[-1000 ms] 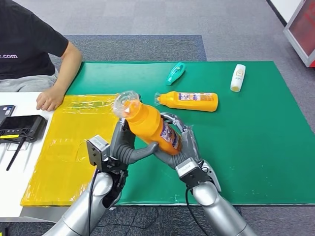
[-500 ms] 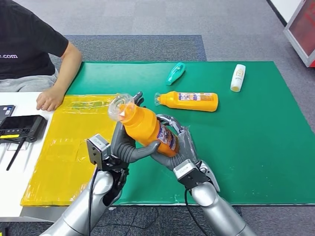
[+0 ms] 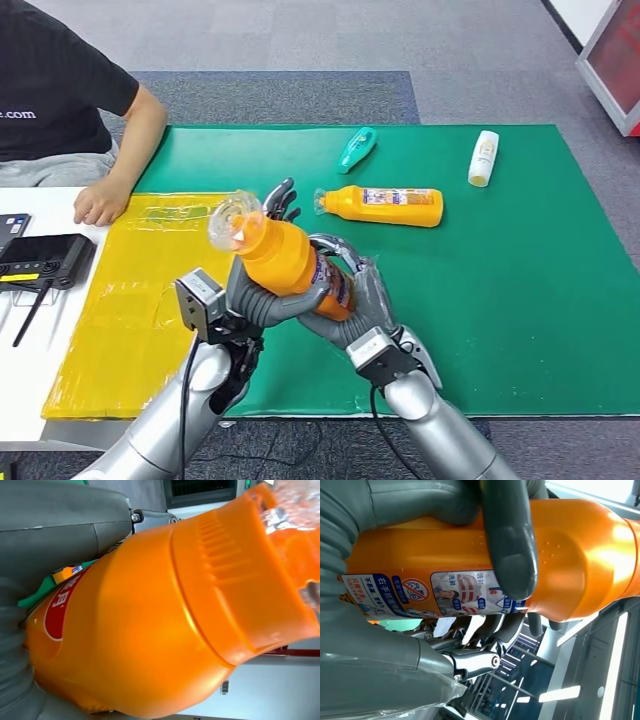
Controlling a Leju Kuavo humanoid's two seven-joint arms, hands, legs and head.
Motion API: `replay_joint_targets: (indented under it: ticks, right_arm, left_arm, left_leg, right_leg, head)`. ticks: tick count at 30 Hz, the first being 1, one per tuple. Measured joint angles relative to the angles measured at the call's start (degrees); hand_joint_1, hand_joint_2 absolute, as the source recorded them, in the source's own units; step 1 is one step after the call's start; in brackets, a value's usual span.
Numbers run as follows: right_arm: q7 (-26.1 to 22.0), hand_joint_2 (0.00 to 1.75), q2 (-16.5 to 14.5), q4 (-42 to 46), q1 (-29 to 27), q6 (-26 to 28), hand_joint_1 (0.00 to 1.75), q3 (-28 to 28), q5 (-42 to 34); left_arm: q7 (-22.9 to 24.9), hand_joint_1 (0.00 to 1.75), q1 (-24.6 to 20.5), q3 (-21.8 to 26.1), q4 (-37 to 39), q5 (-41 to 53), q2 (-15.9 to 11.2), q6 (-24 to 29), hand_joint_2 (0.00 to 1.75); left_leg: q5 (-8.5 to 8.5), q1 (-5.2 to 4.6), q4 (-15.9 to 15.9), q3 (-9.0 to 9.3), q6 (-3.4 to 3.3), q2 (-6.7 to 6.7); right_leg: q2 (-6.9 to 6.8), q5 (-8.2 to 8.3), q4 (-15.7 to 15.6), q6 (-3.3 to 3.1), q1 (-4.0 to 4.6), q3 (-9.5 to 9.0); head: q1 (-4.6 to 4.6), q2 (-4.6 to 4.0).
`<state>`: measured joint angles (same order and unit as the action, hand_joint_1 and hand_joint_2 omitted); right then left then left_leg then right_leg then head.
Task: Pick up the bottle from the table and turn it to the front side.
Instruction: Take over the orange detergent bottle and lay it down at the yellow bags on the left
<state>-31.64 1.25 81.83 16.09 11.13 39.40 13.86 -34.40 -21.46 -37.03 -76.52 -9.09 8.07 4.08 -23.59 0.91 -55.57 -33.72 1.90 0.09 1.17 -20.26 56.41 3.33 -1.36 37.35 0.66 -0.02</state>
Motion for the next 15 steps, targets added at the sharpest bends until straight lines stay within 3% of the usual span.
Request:
replay_joint_targets:
  ticks: [6,7,10,11,15]
  right_arm:
    - [-0.2,1.75,-0.2,0.0,0.5,-0.6,1.75,0.6,-1.1]
    - [-0.2,1.75,-0.2,0.0,0.5,-0.6,1.75,0.7,-1.1]
    - [-0.2,1.75,-0.2,0.0,0.6,-0.6,1.75,0.7,-1.2]
    - [-0.2,1.75,-0.2,0.0,0.6,-0.6,1.75,0.7,-1.2]
    - [-0.2,1.75,-0.2,0.0,0.8,-0.6,1.75,0.8,-1.3]
  left_arm:
    - [0.5,0.0,-0.1,-0.2,-0.1,-1.4,0.1,-0.4,1.75]
    - [0.6,0.21,-0.2,-0.2,-0.1,-1.6,0.1,-0.5,1.75]
    - [0.7,1.47,-0.2,-0.2,-0.1,-2.0,0.1,-0.7,1.75]
    - [0.7,1.7,-0.2,-0.2,-0.1,-2.1,0.1,-0.8,1.75]
    - [0.4,1.75,-0.2,-0.3,-0.3,-2.0,0.1,-0.5,1.75]
  left_leg:
    - [0.0,0.0,0.0,0.0,0.0,0.0]
    - [0.0,0.0,0.0,0.0,0.0,0.0]
    - [0.0,0.0,0.0,0.0,0.0,0.0]
    - [0.0,0.0,0.0,0.0,0.0,0.0]
    - [0.0,0.0,0.0,0.0,0.0,0.0]
  right_leg:
    - [0.0,0.0,0.0,0.0,0.0,0.0]
    - [0.0,0.0,0.0,0.0,0.0,0.0]
    - [0.0,0.0,0.0,0.0,0.0,0.0]
    - [0.0,0.0,0.0,0.0,0.0,0.0]
    - [0.0,0.0,0.0,0.0,0.0,0.0]
  head:
    - [0.01,0.0]
    - [0.01,0.01]
    - [0.0,0.01]
    - [0.0,0.0]
    - [0.0,0.0]
